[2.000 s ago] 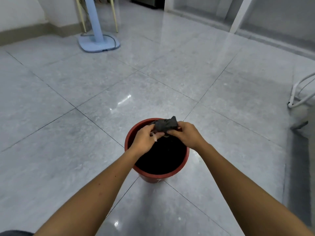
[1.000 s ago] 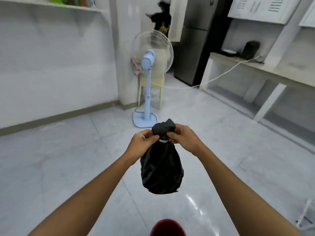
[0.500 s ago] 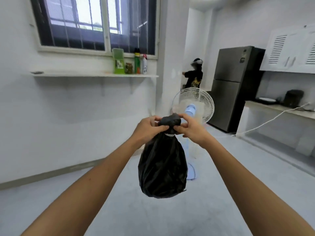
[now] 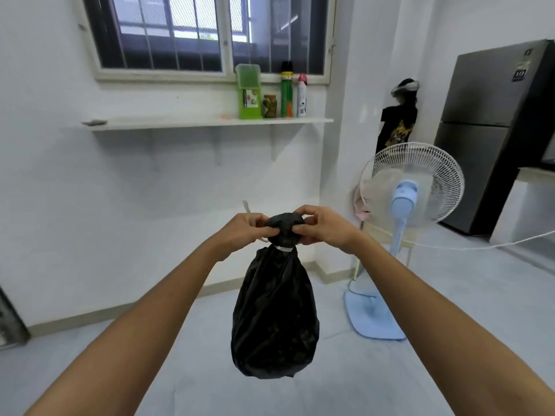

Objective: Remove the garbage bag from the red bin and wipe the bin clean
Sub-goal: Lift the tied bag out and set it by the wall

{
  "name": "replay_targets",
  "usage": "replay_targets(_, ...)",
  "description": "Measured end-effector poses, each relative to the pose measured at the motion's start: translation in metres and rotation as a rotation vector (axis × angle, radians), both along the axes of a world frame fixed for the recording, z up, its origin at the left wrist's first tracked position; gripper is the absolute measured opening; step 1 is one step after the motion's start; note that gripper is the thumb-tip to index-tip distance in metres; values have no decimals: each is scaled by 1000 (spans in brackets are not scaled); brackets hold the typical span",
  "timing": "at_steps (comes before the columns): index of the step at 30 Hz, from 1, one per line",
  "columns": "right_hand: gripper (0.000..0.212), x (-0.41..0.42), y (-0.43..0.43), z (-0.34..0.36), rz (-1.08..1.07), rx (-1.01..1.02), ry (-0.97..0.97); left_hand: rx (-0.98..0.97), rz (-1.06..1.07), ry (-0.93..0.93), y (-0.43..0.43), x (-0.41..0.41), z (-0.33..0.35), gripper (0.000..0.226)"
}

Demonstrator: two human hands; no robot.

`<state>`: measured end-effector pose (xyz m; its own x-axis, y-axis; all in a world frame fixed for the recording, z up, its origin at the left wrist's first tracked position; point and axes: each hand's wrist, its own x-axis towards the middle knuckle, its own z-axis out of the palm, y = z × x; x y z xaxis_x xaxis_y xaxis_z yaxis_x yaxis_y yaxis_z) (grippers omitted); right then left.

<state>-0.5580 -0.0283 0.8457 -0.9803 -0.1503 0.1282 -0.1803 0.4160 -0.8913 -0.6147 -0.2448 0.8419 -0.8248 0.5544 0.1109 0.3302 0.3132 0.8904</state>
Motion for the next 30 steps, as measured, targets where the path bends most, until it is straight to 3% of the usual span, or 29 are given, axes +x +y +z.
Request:
replay_targets(3, 14, -59, 0, -10, 27, 40, -19, -67, -19, 16, -3, -55, -5, 15)
replay_targets(13, 14, -244, 29, -28, -92, 73, 18, 186, 47, -67, 33, -235, -45, 7)
replay_targets(21, 17, -386, 60, -54, -160, 119, -81, -29, -81, -27, 69, -400, -52, 12)
replay_targets(30, 16, -505, 107, -92, -279, 115, -192, -190, -142, -89, 126, -533, -86, 11)
